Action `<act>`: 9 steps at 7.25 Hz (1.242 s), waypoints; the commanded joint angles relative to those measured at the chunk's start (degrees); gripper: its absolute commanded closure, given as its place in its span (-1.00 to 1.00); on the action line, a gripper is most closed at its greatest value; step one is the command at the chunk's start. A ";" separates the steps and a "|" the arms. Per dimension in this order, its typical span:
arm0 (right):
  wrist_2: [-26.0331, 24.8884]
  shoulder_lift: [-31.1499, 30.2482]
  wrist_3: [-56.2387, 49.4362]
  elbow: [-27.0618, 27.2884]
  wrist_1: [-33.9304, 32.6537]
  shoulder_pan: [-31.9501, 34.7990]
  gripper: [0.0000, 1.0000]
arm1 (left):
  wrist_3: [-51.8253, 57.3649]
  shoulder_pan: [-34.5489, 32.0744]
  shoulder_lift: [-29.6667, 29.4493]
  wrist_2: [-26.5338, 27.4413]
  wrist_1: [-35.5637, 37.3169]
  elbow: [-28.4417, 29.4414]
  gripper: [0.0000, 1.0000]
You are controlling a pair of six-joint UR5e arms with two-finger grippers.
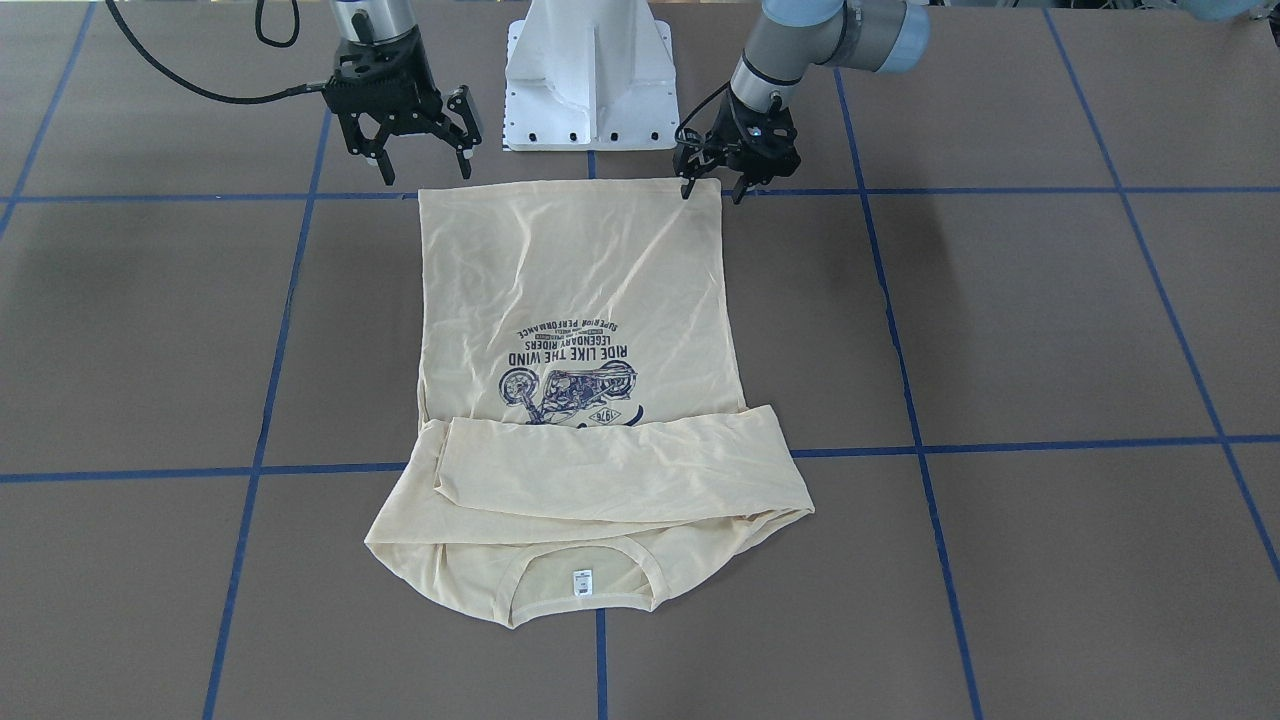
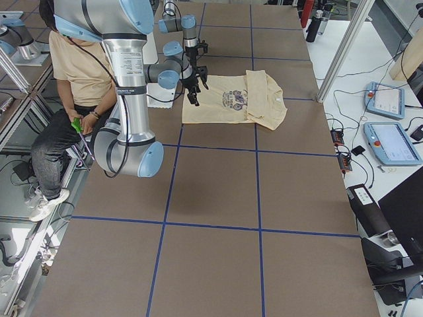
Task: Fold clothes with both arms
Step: 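Move both grippers down to the hem corners nearest the robot and grasp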
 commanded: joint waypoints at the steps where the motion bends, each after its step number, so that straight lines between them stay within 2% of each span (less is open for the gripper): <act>1: -0.04 0.00 0.00 0.00 0.00 -0.01 -1.00 | -2.04 1.96 0.13 0.43 0.01 0.13 -0.48; 3: -0.04 -0.08 0.00 0.00 0.00 -0.01 -1.00 | -2.05 2.06 0.22 0.43 0.10 0.13 -0.45; 4: -0.04 0.00 0.00 0.00 0.00 -0.01 -1.00 | -2.14 2.06 0.13 0.34 0.10 0.13 -0.23; 7: -0.04 0.00 -0.09 0.00 0.00 0.08 -1.00 | -2.05 1.97 0.22 0.34 0.10 -0.22 0.93; 9: -0.04 -0.35 -0.26 0.00 0.00 0.08 -1.00 | -2.05 1.79 0.39 0.34 0.36 -1.45 1.00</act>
